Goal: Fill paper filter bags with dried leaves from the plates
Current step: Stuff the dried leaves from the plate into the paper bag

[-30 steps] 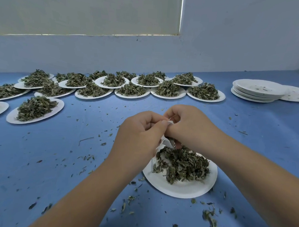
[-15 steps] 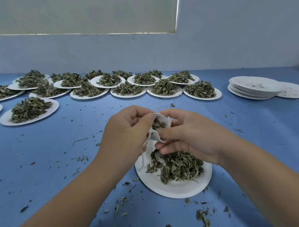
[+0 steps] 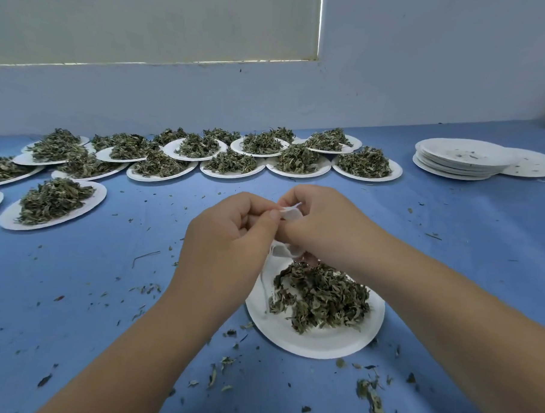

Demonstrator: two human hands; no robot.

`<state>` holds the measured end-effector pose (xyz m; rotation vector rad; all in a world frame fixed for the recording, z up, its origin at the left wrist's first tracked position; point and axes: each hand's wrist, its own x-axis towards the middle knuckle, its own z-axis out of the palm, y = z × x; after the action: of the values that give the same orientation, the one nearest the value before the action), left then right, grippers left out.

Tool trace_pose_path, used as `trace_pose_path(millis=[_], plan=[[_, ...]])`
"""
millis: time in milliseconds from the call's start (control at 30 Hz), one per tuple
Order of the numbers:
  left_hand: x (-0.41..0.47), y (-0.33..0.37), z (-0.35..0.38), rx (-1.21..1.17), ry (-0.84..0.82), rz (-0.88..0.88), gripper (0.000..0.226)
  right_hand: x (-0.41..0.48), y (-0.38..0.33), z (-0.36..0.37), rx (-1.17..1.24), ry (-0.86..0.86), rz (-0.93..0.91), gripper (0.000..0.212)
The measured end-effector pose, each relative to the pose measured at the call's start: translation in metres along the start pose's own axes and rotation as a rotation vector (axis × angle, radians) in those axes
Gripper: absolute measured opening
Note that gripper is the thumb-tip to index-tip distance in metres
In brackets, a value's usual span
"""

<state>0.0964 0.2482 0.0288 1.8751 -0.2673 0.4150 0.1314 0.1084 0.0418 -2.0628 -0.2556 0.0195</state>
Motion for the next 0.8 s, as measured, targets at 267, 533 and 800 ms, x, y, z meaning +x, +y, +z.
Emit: trace_pose_path(millis=[267,533,800], plan=[[0.001,0.003,0.000,-0.054,-0.032,-0.006,0.018,-0.003,0.000,-0.007,0.080,-0.035,0.008,0.015],[0.007,-0.004,-0.008,-0.020,0.021,-0.038,0.017,-0.010,0.000,-0.008,-0.232,0.079,-0.013,0.034],[0.019,-0.014,-0.020,0.036,0.109,-0.082,0.015,-0.069,0.004,-0.026,-0.765,0.004,0.075,0.064]])
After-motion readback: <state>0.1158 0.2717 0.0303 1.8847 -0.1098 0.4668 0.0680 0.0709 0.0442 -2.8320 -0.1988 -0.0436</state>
